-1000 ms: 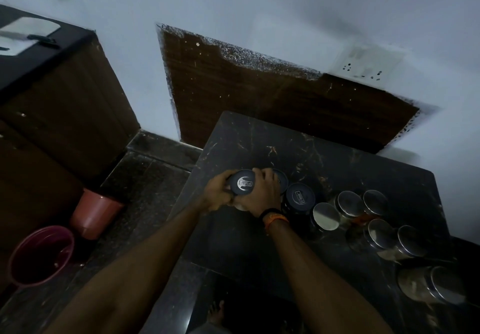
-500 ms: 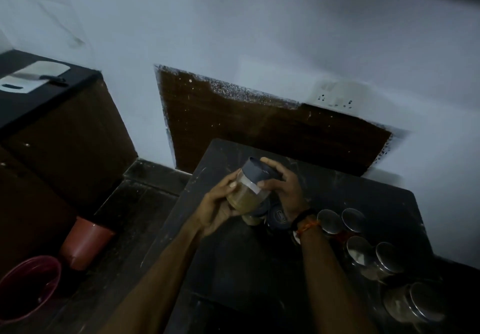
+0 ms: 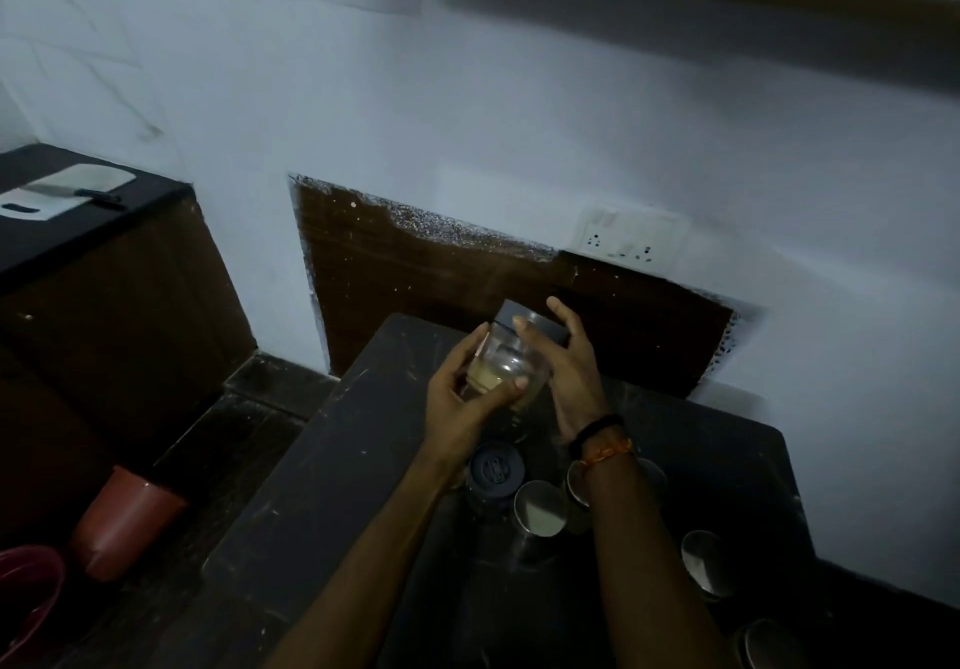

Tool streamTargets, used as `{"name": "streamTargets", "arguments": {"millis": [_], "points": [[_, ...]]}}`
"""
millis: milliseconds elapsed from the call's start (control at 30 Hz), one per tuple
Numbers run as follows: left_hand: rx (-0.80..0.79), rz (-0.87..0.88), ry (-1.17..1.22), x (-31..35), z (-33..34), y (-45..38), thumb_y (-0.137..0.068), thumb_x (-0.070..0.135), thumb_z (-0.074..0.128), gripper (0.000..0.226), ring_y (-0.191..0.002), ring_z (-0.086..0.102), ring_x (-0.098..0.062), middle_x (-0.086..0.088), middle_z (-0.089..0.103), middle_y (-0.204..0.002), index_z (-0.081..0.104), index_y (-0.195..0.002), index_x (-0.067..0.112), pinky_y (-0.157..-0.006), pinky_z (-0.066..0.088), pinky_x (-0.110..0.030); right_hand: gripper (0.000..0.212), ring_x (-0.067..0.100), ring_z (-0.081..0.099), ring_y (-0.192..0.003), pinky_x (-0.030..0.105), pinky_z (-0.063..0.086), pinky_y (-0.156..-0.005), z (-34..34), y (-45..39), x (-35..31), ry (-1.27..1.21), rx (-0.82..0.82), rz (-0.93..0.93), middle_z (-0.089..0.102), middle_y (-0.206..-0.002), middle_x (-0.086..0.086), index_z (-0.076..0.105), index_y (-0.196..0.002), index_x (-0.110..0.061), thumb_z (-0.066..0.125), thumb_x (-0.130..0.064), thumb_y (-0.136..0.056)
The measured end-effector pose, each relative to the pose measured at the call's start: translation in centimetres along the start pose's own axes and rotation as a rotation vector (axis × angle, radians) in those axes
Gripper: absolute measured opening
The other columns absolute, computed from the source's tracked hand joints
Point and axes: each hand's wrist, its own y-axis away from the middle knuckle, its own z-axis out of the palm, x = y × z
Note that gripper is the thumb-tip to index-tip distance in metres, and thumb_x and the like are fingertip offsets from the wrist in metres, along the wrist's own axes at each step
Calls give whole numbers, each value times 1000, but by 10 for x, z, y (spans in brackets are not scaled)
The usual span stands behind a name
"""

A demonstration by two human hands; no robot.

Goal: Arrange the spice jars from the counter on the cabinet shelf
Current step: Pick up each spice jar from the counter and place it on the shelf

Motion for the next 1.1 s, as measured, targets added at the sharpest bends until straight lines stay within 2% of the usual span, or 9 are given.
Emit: {"name": "streamTargets", "arguments": {"millis": [133, 267, 433, 600, 733, 833, 900, 1000, 1100], "points": [[1, 18, 22, 0, 19, -1, -80, 17, 82, 67, -124, 61, -23, -3, 63, -135, 54, -141, 17, -98, 55, -43, 93, 29, 66, -109, 39, 59, -79, -14, -1, -17, -69, 27, -34, 51, -135, 10, 48, -137, -37, 93, -35, -56], [-61, -179, 313, 10, 24, -1, -84, 33, 72, 59, -124, 60, -34, -13, 62, -135, 56, -139, 16, -91, 55, -37, 80, 27, 70, -102, 38, 57, -77, -27, -2, -35, -259, -44, -67, 56, -131, 15, 47, -139, -25, 83, -22, -67], [-259, -244, 440, 29, 35, -13, -89, 28, 62, 57, -126, 56, -38, -23, 54, -139, 50, -142, 9, -101, 49, -54, 89, 33, 63, -110, 48, 52, -93, -27, -5, -51, -432, -161, -131, 60, -130, 16, 49, -140, -13, 87, -29, -62], [-156, -41, 253, 49, 40, -31, -82, 10, 72, 63, -125, 59, -33, -14, 60, -136, 53, -142, 16, -94, 55, -44, 61, 35, 59, -115, 51, 48, -98, -12, -19, -70, -474, -92, -182, 47, -143, 24, 48, -141, -14, 65, -26, -84], [-125, 120, 51, 63, 39, -49, -74, 15, 83, 73, -121, 62, -21, 2, 64, -132, 54, -140, 24, -97, 56, -41, 57, 34, 58, -119, 54, 45, -103, 6, -29, -88, -362, -11, -231, 48, -143, 19, 46, -141, -15, 64, -31, -89], [-223, 47, 218, 75, 37, -62, -79, 23, 79, 68, -126, 60, -22, 1, 63, -135, 53, -141, 27, -97, 55, -38, 56, 34, 58, -120, 52, 47, -103, 12, -35, -104, -342, -1, -263, 49, -143, 18, 49, -140, -14, 64, -33, -89], [-291, -36, 352, 83, 35, -74, -85, 17, 71, 64, -131, 56, -28, -5, 59, -140, 50, -145, 24, -99, 53, -40, 56, 36, 58, -120, 52, 47, -102, 15, -37, -116, -332, -29, -288, 52, -141, 18, 51, -139, -14, 63, -35, -89], [-378, -80, 414, 96, 33, -86, -82, 6, 70, 72, -131, 54, -36, -13, 58, -140, 46, -148, 23, -100, 51, -46, 56, 36, 59, -117, 52, 47, -99, 20, -38, -130, -328, -76, -331, 54, -138, 18, 52, -139, -13, 61, -37, -89], [-436, -60, 406, 108, 33, -94, -73, 8, 76, 82, -128, 55, -38, -16, 62, -134, 46, -148, 25, -102, 50, -51, 54, 41, 54, -122, 56, 44, -101, 25, -40, -142, -293, -73, -378, 51, -140, 20, 53, -138, -12, 57, -36, -90]]}}
